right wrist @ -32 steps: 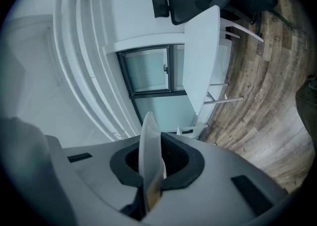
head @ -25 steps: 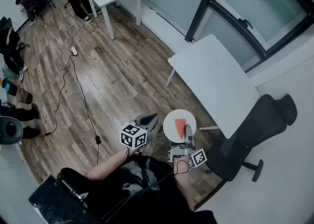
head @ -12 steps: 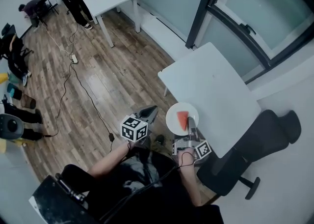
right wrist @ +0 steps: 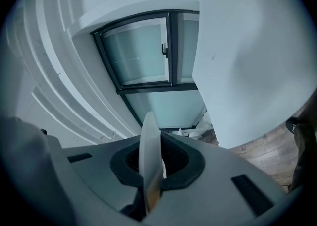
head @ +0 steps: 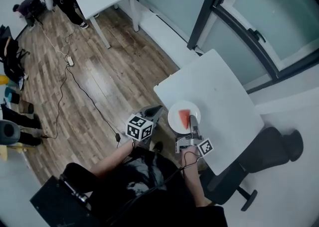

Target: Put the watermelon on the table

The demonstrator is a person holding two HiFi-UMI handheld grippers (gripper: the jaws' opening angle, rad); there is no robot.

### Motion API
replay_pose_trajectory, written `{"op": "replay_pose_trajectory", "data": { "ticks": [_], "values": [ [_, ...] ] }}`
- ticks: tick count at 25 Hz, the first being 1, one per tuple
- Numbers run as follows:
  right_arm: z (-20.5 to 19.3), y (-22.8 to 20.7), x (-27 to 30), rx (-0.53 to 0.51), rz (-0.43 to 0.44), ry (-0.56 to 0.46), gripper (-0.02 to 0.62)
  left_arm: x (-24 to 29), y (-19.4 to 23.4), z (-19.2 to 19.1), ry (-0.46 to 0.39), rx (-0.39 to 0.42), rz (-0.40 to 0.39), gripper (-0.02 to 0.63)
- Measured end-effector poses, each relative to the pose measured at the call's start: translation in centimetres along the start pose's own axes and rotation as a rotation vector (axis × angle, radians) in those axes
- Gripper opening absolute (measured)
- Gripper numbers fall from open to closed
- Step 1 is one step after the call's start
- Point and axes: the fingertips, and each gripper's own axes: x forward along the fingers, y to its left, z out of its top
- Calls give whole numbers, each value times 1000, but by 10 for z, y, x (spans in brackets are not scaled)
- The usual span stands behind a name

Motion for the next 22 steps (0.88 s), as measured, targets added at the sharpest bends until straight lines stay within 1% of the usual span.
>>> {"op": "replay_pose_trajectory", "data": {
  "ticks": [3,7,9,11,12,13,14,17,19,20,22],
  "values": [
    [19,-15,42,-31,-53,-20,26,37,25,19,24,7,-24,5],
    [42,-42,104,-75,-103,-39,26,88,59,39,77,65,-66,5],
    [50,-61,130,-100,-118,-23,26,113,68,45,94,95,-112,5],
    [57,-86,151,-168,-129,19,25,141,80,40,125,103,-157,5],
    [60,-102,160,-196,-153,38,26,156,90,34,152,98,-164,5],
    [64,-119,166,-203,-191,42,26,171,102,27,181,93,-161,5],
    [69,-134,172,-186,-226,29,26,185,114,23,204,95,-152,5],
    [83,-167,185,-94,-260,-48,26,210,131,19,233,133,-128,5],
    [95,-190,188,-68,-310,-88,26,217,135,12,258,131,-97,5],
    [104,-201,194,-83,-353,-94,26,223,137,12,265,125,-80,5],
    [120,-219,210,-163,-441,-64,26,232,141,17,267,117,-58,5]
  ]
}}
